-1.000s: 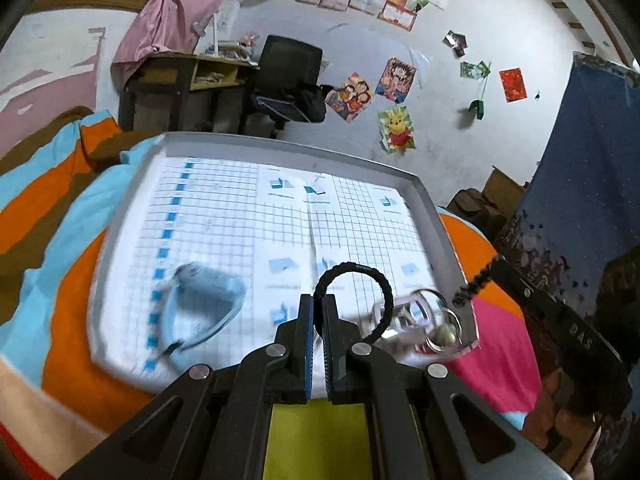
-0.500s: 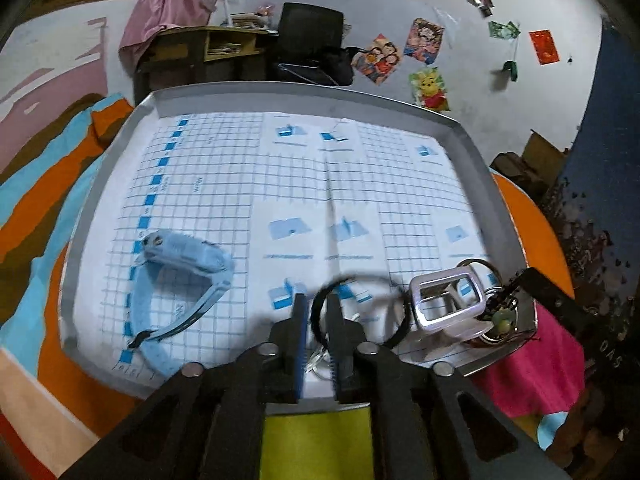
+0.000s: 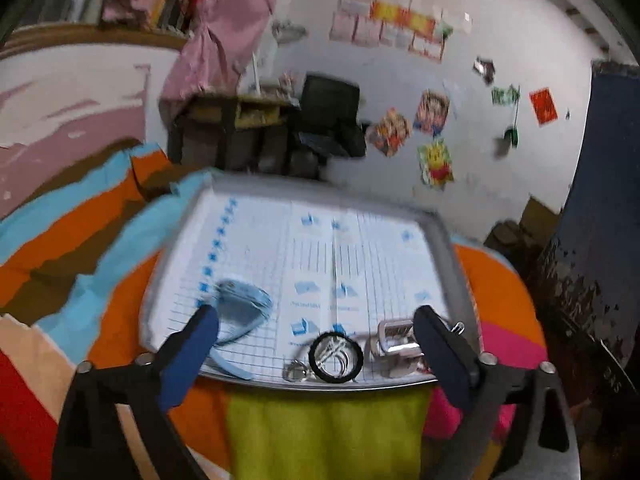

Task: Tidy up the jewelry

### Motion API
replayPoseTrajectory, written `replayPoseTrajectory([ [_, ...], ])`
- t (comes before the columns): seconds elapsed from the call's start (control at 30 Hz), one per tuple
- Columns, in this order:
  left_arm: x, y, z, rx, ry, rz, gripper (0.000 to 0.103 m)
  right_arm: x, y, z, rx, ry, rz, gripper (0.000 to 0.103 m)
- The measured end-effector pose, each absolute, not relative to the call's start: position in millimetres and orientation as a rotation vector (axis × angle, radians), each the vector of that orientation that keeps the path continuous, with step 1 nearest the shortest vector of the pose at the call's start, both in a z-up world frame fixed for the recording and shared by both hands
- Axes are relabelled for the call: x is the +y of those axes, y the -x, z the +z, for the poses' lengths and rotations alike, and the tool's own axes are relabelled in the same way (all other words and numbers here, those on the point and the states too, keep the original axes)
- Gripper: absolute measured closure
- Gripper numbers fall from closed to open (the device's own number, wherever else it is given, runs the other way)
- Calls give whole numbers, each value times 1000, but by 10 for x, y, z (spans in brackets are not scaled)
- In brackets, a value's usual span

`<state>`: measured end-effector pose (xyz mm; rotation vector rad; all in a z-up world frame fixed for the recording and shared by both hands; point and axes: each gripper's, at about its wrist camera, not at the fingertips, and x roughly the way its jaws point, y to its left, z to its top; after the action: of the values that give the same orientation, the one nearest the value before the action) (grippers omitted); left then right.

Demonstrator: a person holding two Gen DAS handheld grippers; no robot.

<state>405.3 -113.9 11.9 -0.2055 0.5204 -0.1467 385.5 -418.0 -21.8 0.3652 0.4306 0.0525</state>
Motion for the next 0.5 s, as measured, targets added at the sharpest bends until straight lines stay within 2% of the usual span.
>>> replayPoseTrajectory([
  [0.07,-1064,-3846,231,475,215,-135,1,-4169,-3682,-95,405,-353,55,39],
  [0.2,-974,-3519,406,426,207,-118,0,-4101,-3354,181,343,-296,53,30],
  [0.27,-921,-3293,488,396,192,-108,0,-4032,-3182,333,308,-269,55,18],
  [0.33,-873,-3119,538,365,174,-82,0,-3945,-2978,464,263,-234,47,11],
  [0.5,-739,-2591,640,275,151,-28,0,-3776,-2509,624,200,-202,15,5],
])
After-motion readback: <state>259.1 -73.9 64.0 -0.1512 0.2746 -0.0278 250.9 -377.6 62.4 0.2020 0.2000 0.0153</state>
